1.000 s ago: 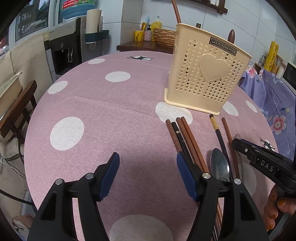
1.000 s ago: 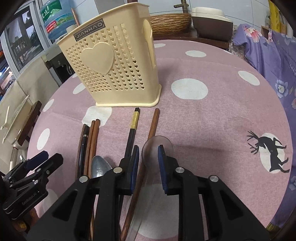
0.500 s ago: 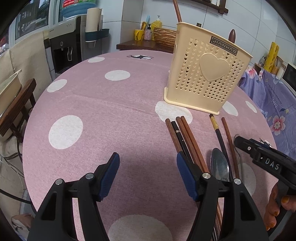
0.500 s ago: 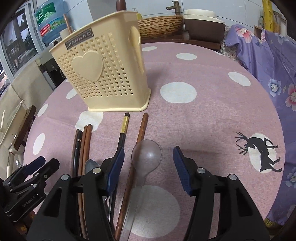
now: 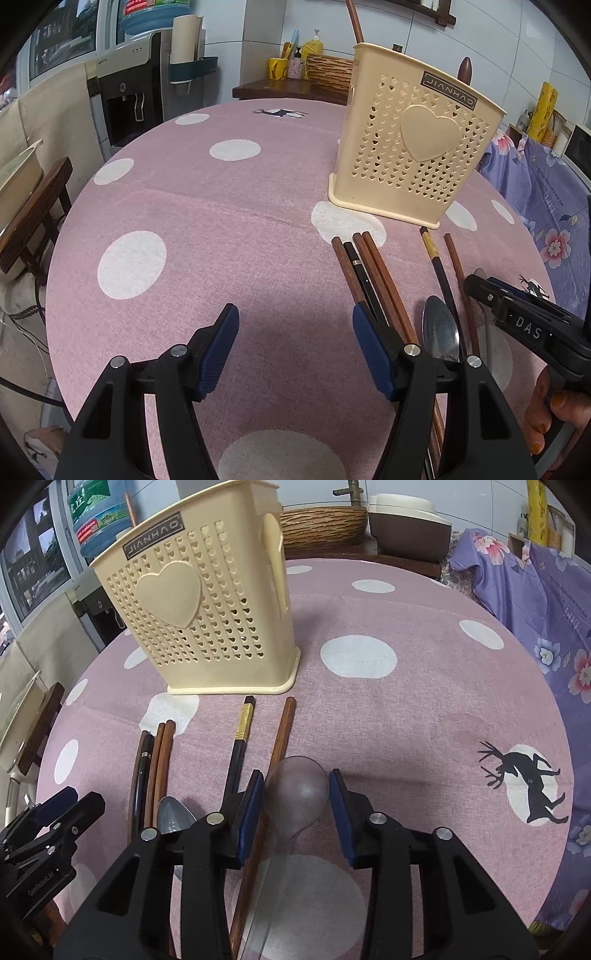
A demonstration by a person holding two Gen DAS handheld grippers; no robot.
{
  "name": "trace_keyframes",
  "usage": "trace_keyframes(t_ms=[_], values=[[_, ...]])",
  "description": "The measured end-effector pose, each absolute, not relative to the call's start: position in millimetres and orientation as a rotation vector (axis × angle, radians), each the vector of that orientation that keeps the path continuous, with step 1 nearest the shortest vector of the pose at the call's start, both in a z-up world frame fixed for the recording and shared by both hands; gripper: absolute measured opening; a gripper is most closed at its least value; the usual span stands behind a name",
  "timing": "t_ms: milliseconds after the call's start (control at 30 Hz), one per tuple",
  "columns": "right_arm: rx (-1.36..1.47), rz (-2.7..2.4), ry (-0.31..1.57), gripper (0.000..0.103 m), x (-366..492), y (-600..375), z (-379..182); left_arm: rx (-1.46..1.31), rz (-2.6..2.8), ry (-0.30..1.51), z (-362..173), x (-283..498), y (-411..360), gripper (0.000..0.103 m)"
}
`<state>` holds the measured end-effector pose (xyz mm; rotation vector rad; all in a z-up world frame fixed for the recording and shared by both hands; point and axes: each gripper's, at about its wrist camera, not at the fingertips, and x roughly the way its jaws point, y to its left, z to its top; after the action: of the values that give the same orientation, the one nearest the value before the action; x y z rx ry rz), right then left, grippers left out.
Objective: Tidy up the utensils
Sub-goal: 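Grasp another brown chopstick with the left tool while the right tool grasps the clear plastic spoon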
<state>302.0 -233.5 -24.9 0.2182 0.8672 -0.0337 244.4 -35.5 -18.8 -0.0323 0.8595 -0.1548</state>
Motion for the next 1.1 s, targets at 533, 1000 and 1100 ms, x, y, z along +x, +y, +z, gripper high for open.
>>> trace_keyframes(t_ms=[533,1000,1100], values=[[0.230,-0.043,0.847,0.037,294,-242,-20,0.060,-0.168,0.896,-26,256,-69,0.044],[0.238,-0.040,0.840,0.037,295,-242,-18,0.000,-0.181,0.926,-24,266,-64,0.043],[0.238,-0.041,0.840,0.037,295,-243,-17,0.017,-0.161,0.929,-27,267,-65,0.037]])
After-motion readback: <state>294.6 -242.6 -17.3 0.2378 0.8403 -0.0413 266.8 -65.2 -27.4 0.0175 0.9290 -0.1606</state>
